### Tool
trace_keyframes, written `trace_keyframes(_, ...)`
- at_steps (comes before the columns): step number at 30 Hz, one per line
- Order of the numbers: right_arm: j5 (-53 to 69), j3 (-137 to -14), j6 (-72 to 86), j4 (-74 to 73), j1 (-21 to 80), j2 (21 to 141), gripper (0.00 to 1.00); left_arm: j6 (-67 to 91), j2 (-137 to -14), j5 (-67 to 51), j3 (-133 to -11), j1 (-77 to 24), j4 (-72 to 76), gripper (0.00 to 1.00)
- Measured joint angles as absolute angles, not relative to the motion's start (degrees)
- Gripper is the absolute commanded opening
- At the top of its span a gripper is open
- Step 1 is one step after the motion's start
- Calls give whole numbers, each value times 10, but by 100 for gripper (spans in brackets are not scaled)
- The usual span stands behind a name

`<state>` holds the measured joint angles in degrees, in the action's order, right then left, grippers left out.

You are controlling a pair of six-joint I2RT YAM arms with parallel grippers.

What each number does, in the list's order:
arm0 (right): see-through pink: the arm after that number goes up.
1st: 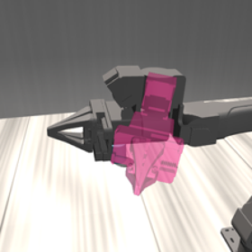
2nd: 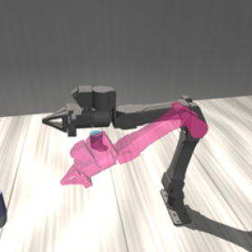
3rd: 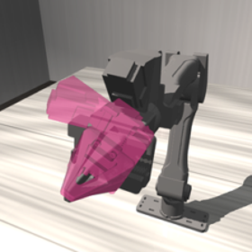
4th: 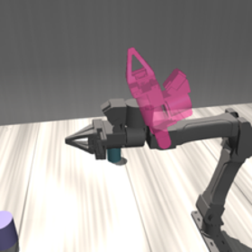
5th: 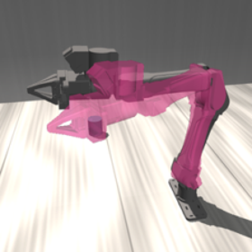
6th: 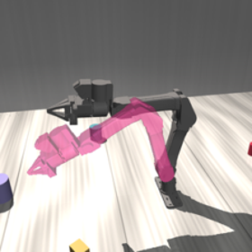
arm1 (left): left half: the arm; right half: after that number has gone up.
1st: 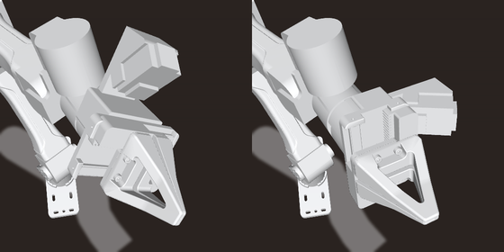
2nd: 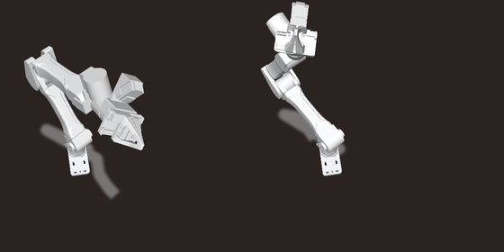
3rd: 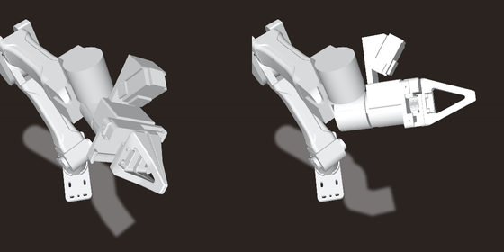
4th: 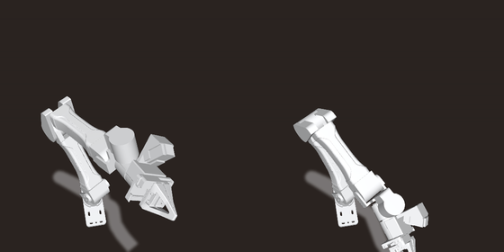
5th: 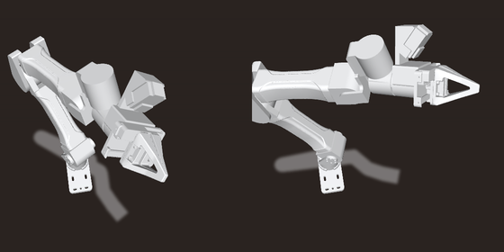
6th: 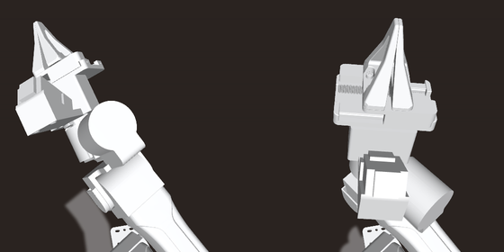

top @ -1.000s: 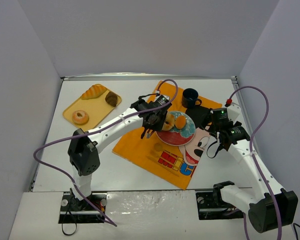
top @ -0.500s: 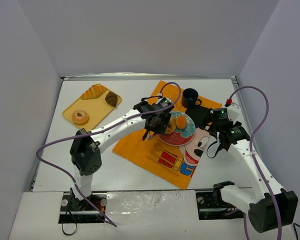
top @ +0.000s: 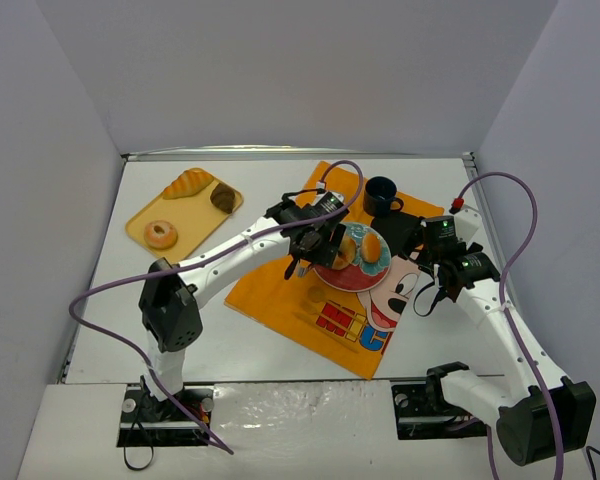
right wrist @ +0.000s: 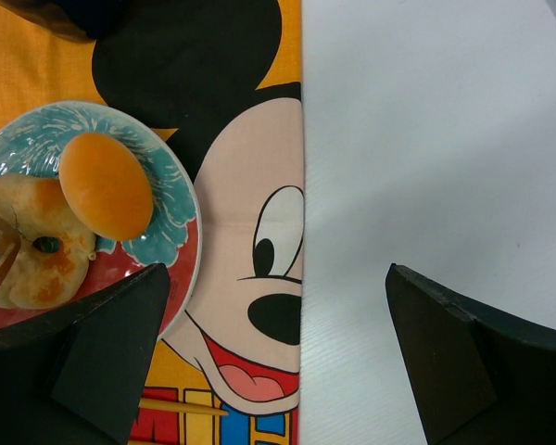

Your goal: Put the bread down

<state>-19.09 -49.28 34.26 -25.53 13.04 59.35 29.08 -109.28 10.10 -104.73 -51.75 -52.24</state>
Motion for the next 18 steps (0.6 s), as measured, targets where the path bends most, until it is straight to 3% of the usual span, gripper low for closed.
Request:
trace_keyframes(12, -190, -493, 343, -255, 130, 594, 100, 301, -1043, 140, -1051, -517, -538, 64)
trace_keyframes(18, -189, -493, 342, -255, 130, 594, 100, 358, -946, 212, -968, -513, -541, 64)
